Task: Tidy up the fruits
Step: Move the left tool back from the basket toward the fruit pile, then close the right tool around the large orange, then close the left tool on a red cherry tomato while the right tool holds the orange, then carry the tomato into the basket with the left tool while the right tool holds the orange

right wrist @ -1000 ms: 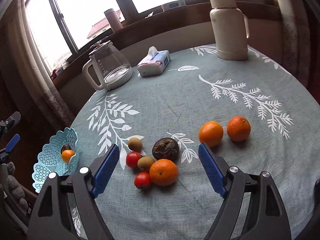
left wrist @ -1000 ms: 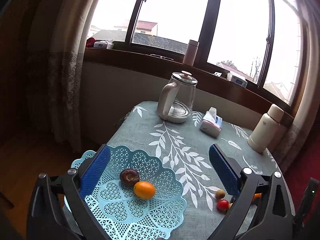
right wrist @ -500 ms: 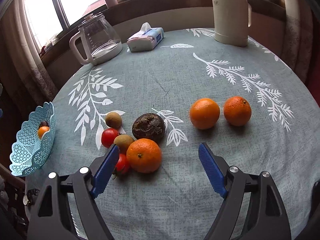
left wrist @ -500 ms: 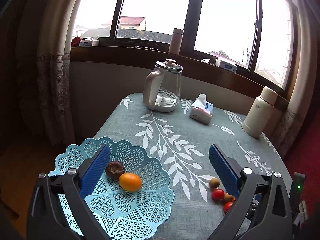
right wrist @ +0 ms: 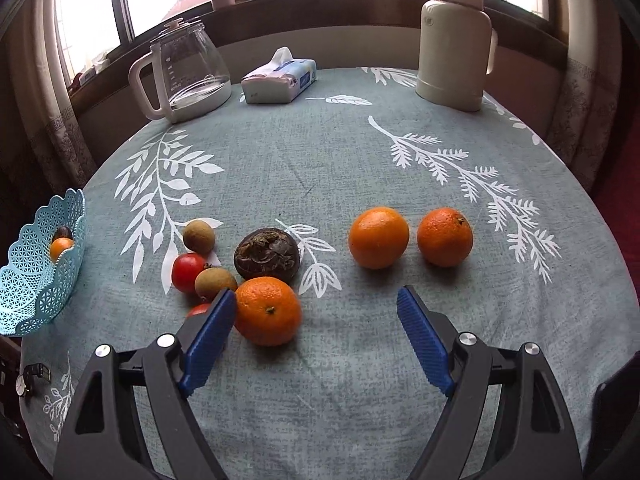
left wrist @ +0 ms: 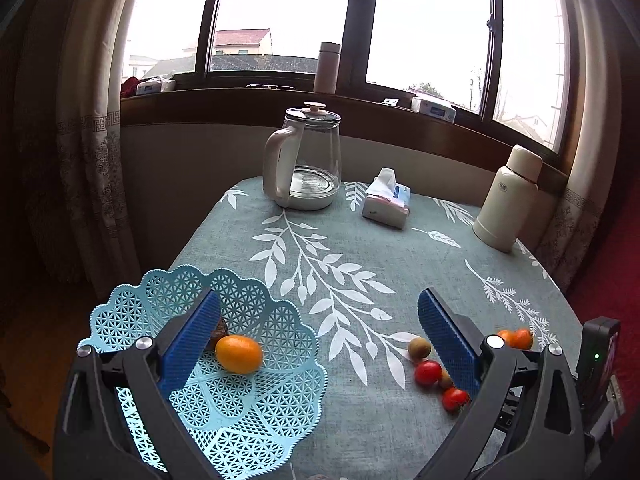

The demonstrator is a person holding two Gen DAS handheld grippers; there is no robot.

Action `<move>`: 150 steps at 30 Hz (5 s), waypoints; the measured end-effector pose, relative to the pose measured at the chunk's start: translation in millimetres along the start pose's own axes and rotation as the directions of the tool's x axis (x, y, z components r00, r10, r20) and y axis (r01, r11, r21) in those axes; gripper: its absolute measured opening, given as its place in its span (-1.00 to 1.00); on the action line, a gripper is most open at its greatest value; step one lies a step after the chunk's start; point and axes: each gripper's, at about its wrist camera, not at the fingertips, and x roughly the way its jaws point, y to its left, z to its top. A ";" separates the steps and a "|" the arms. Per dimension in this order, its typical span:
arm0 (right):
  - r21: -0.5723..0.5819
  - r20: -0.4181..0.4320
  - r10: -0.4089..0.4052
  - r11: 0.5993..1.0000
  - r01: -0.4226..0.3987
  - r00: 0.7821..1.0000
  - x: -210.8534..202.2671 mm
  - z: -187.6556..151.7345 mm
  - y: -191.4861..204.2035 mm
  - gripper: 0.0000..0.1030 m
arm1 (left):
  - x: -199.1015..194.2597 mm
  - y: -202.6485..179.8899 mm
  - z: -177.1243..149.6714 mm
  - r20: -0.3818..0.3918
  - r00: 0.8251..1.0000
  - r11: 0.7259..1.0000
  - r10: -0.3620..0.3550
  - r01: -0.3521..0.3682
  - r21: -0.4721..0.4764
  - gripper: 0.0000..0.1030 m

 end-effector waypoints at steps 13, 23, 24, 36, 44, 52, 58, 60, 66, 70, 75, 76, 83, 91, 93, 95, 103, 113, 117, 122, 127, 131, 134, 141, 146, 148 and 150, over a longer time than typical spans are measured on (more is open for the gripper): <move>0.144 0.009 0.001 0.990 -0.002 1.000 -6.4 -2.4 -50.5 0.57 | 7.6 -14.7 -7.7 -0.028 1.000 0.999 -0.013 0.015 0.049 0.94; 0.088 -0.055 0.135 0.988 -0.130 0.989 16.7 -3.5 -16.2 0.15 | 11.0 -21.0 -11.2 -0.040 0.999 0.997 -0.019 0.022 0.071 0.94; 0.079 -0.065 0.133 0.989 -0.128 0.989 19.4 -3.9 -13.4 0.11 | 11.4 -21.3 -11.2 -0.041 0.999 0.997 -0.020 0.023 0.072 0.94; 0.013 -0.050 0.078 0.997 -0.077 0.996 10.3 -7.8 -11.8 -0.27 | 28.7 -51.6 -34.2 -0.104 0.993 0.986 -0.052 0.067 0.150 0.94; 0.001 0.010 -0.053 0.999 0.053 0.999 -3.1 -7.1 -42.7 -0.27 | 51.8 -90.0 -72.2 -0.232 0.961 0.964 -0.148 0.193 0.182 0.94; 0.012 0.000 -0.022 1.000 0.022 1.000 2.1 -11.7 -45.9 -0.27 | 64.7 -114.5 -97.6 -0.310 0.932 0.940 -0.185 0.260 0.220 0.54; 0.025 -0.017 -0.011 1.000 0.011 1.000 5.9 -13.7 -47.2 -0.27 | 76.5 -120.8 -105.0 -0.357 0.913 0.935 -0.197 0.285 0.212 0.07; 0.023 -0.017 -0.013 1.000 0.013 1.000 6.0 -13.9 -46.3 -0.27 | 79.9 -120.3 -105.9 -0.369 0.907 0.936 -0.201 0.290 0.202 -0.06; 0.027 -0.026 -0.009 1.000 0.010 1.000 8.6 -13.5 -46.2 -0.27 | 81.7 -119.7 -105.9 -0.382 0.895 0.930 -0.231 0.319 0.184 -0.26; 0.031 -0.030 -0.005 1.000 0.006 1.000 9.4 -13.8 -47.4 -0.27 | 79.2 -121.8 -106.1 -0.380 0.892 0.924 -0.244 0.333 0.188 -0.44; 0.033 -0.032 -0.002 0.999 0.003 0.999 10.0 -14.2 -47.6 -0.27 | 76.3 -121.7 -105.2 -0.377 0.892 0.923 -0.251 0.338 0.185 -0.50; 0.033 -0.032 -0.002 0.999 0.004 0.999 9.9 -14.1 -47.7 -0.27 | 76.0 -121.5 -104.9 -0.377 0.891 0.922 -0.253 0.339 0.184 -0.50; 0.029 -0.035 -0.008 1.000 0.009 0.999 11.2 -14.9 -46.4 -0.27 | 78.5 -122.1 -104.6 -0.386 0.885 0.926 -0.262 0.343 0.157 -0.50; 0.023 -0.039 -0.012 1.000 0.013 0.999 12.1 -15.4 -46.3 -0.27 | 85.1 -125.6 -104.8 -0.395 0.881 0.928 -0.259 0.341 0.150 -0.49; 0.023 -0.039 -0.012 1.000 0.013 0.999 11.9 -15.8 -46.1 -0.27 | 84.4 -126.4 -105.5 -0.395 0.882 0.927 -0.259 0.341 0.155 -0.49; 0.023 -0.039 -0.012 1.000 0.013 0.999 11.9 -15.7 -45.8 -0.27 | 83.9 -126.3 -105.4 -0.395 0.881 0.927 -0.261 0.343 0.152 -0.49; 0.032 -0.024 -0.011 0.999 0.012 1.000 8.7 -15.8 -47.2 -0.27 | 60.9 -122.9 -89.7 -0.336 0.899 0.920 -0.282 0.353 0.171 -0.48; 0.032 -0.008 -0.013 0.999 0.013 1.000 3.0 -17.0 -47.4 -0.27 | 30.5 -76.0 -40.8 -0.171 0.961 0.963 -0.215 0.238 0.126 -0.48; 0.033 -0.008 -0.012 0.999 0.012 1.000 3.0 -16.9 -47.4 -0.27 | 28.3 -51.6 -25.8 -0.128 0.979 0.981 -0.161 0.173 0.090 -0.48; 0.037 -0.009 -0.006 0.999 0.007 1.000 3.9 -16.9 -47.7 -0.27 | 25.2 -21.1 -13.0 -0.086 0.992 0.995 -0.090 0.094 0.045 -0.48; 0.038 -0.010 -0.005 0.999 0.005 1.000 4.4 -16.8 -48.2 -0.27 | 19.5 5.2 -4.0 -0.056 0.998 0.999 -0.042 0.041 -0.004 -0.48; 0.039 -0.010 -0.004 0.999 0.005 1.000 4.4 -16.9 -48.0 -0.27 | 16.9 20.6 0.6 -0.042 0.999 1.000 -0.006 0.005 -0.031 -0.48; 0.039 -0.010 -0.004 0.999 0.005 1.000 4.4 -16.7 -48.1 -0.27 | 15.5 30.8 2.6 -0.034 0.999 0.999 0.013 -0.015 -0.049 -0.48; 0.042 -0.006 -0.002 0.999 0.003 1.000 3.4 -15.7 -48.8 -0.27 | 13.5 40.3 5.5 -0.027 0.999 0.997 0.034 -0.036 -0.068 -0.48; 0.111 -0.029 0.056 0.992 -0.053 0.998 2.0 -14.6 -59.0 -0.27 | 13.0 43.3 5.3 -0.023 0.999 0.996 0.047 -0.048 -0.075 -0.48; 0.128 -0.034 0.078 0.989 -0.073 0.996 1.4 -14.8 -59.8 -0.27 | 12.9 46.1 5.6 -0.021 0.998 0.995 0.054 -0.056 -0.084 -0.48; 0.134 -0.037 0.097 0.987 -0.091 0.995 0.7 -15.3 -57.9 -0.27 | 13.0 49.8 6.1 -0.022 0.998 0.994 0.052 -0.054 -0.098 -0.43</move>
